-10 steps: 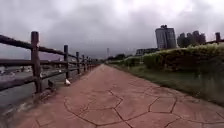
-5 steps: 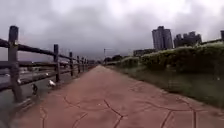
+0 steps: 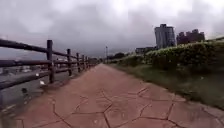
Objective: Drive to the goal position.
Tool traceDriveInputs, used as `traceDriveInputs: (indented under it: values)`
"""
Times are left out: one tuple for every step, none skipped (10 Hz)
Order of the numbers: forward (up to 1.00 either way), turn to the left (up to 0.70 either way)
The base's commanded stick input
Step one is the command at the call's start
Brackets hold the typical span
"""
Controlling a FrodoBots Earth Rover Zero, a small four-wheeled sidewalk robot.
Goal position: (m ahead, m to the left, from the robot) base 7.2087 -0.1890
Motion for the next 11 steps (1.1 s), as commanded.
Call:
traceDriveInputs:
  values:
    - [1.0, 0.0]
    - [1.0, 0.0]
    - [1.0, 0.0]
    - [1.0, 0.0]
    - [1.0, 0.0]
    - [1.0, 0.03]
    - [1.0, 0.14]
    - [1.0, 0.34]
    - [1.0, 0.09]
    - [1.0, 0.0]
    - [1.0, 0.0]
